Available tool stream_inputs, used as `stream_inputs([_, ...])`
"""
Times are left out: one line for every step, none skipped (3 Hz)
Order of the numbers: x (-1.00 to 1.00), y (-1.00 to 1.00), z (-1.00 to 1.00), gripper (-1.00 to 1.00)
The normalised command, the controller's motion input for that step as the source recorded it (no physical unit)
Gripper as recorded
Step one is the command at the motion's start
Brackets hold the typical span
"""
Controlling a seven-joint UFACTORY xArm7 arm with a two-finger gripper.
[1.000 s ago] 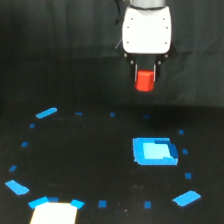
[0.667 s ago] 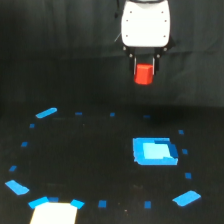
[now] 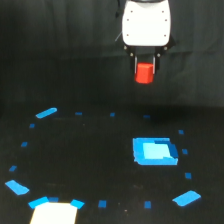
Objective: Pick up the red object from the table
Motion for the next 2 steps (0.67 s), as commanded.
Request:
stream_inputs([-0.71,0.11,0.15,-1.00])
stream_inputs([0.04,0.10,-0.04,-0.78])
